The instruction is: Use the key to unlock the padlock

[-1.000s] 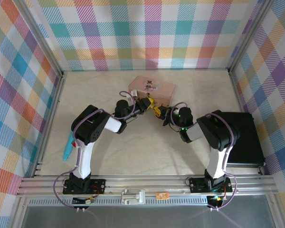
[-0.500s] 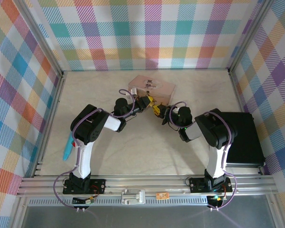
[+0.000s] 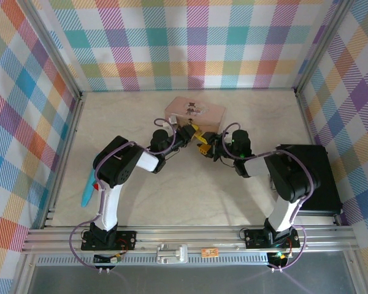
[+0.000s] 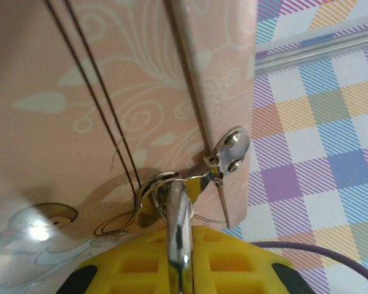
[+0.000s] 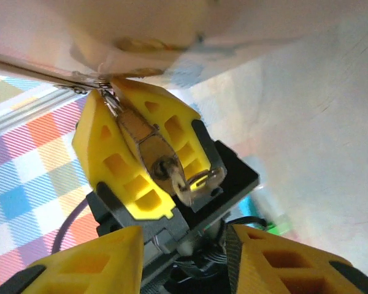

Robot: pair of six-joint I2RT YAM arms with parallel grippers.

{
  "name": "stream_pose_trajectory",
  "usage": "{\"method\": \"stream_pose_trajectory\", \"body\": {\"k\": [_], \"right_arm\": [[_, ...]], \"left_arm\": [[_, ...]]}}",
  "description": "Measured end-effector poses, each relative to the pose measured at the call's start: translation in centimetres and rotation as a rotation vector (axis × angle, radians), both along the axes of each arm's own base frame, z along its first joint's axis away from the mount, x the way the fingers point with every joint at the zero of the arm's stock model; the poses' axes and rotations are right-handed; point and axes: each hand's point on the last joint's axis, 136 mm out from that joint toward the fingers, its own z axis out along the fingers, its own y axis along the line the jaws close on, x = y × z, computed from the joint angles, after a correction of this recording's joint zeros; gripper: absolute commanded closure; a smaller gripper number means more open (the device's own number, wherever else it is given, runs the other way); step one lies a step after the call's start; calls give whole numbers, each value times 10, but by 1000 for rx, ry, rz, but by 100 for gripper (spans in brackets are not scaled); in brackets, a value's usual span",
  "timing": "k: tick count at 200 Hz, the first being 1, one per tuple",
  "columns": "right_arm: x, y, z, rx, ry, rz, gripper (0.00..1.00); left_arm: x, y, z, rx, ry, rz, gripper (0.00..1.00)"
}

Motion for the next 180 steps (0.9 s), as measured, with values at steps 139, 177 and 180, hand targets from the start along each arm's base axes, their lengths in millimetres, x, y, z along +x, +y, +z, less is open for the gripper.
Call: {"method": "stream_pose_trajectory", "body": {"k": [139,177,180], "right_arm": [[-23,-65,16,-802,-351,179,52],[-31,-62,11,-857,-405,255,42],[-32,-60,11,-864,-413,262,42]], "left_arm": [[-24,12,-81,90,279,113,58],[-28,12,-70,72,288,101,21],[-29,13,-70,72,293,101,19]]}}
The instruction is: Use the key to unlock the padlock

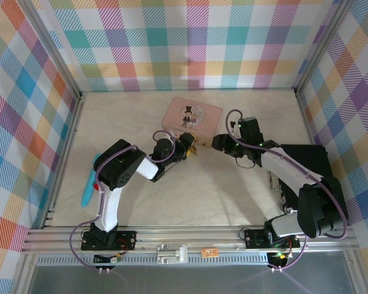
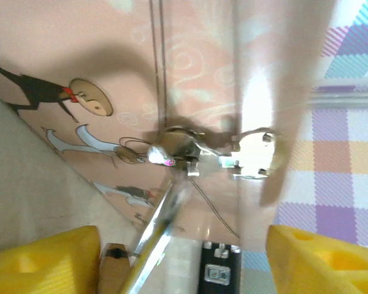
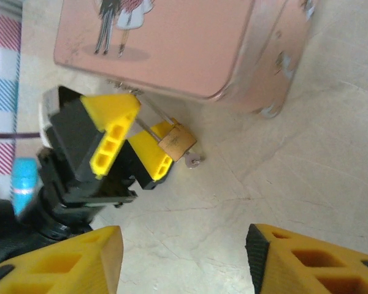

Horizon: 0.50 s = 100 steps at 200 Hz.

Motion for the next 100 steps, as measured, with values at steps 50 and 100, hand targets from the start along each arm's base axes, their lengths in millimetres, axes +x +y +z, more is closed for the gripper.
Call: {"method": "stream_pose_trajectory", "body": {"k": [50,100], "right_arm": [[-16,24,-3,-89,-66,116,44],[-13,61,-22,-233,-108,251,44]], "left_arm": [[-15,27,9,97,32,-9,0],[-6,78,7,209,79,35,0]]}}
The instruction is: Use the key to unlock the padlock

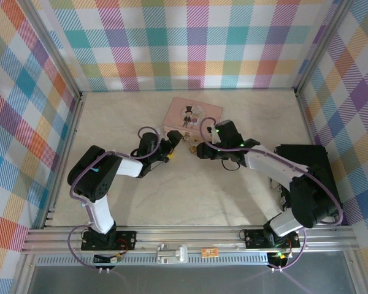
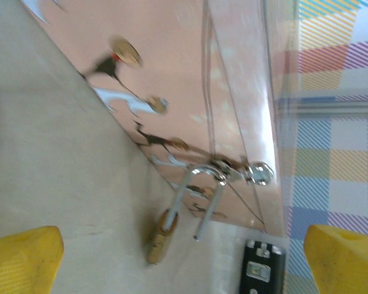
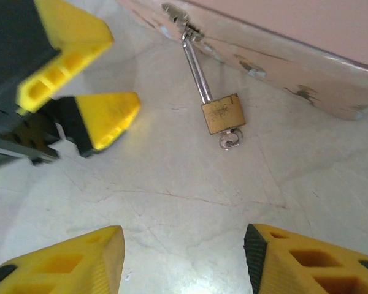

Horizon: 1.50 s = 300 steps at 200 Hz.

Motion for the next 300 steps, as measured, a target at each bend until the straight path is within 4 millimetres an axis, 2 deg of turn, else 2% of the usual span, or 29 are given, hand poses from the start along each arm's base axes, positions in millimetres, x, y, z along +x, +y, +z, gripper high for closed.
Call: {"method": "stream_pose_trajectory", "body": {"k": [20,41,60,87,112,129,168,188,209,229,264,300], "right_arm": [[2,21,-14,-91,-15,59,44],[14,42,-29,-195,-40,99,43],[25,51,-41,-291,-73,111,42],[37,44,-63,-401,-99,113,42],[44,35,-84,-492,-118,122,43],[45,31,-96,-540,-120,137,47],[56,35,-96,-557,-170,148,58],[61,37,-96,-555,-182,146,64],[65,37,-96,-551,-186,140,66],[68,35,-96,-528,-181,131,75],[74,19,-97,-361,-108,124,92],[75,-4,-92,-189,-22,128,98]], "left_arm": [[2,19,7,46,0,19,0],[6,37,17,91,-12,35,0],[13,50,30,115,-41,57,0],[18,59,38,121,-70,72,0],[18,56,37,106,-73,62,0],[16,55,29,89,-64,57,0],[11,52,10,57,-29,46,0],[12,49,11,40,-39,37,0],[13,47,14,21,-44,29,0],[15,48,19,4,-57,27,0],[18,49,26,-19,-82,24,0],[20,44,30,-61,-100,13,0]]}}
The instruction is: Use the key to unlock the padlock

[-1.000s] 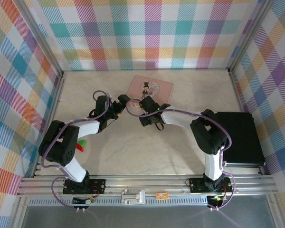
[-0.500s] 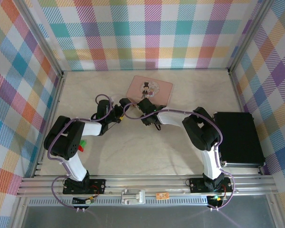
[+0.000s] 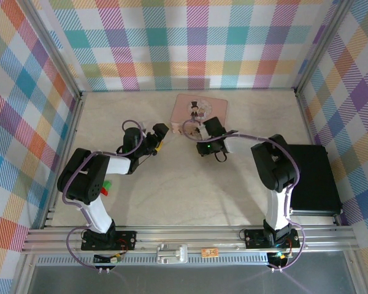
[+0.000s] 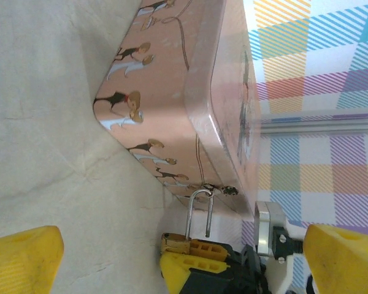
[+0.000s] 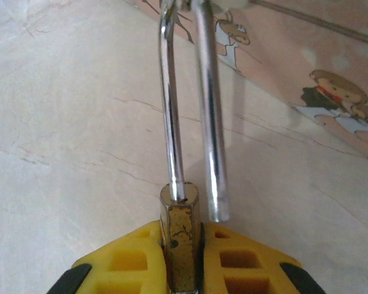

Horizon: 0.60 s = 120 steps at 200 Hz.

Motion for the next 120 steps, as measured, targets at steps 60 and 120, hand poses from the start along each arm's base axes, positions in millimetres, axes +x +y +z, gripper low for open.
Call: {"method": "stream_pose_trajectory", "body": {"k": [60,120], "right_arm": [[-8,-1,11,125,87,109,100],[8,6,41,49,28,272,100]], "left_arm": [[9,-13,-4,-40,-16,-55,11],[29,-46,20,-73,-97,-135,32]]}}
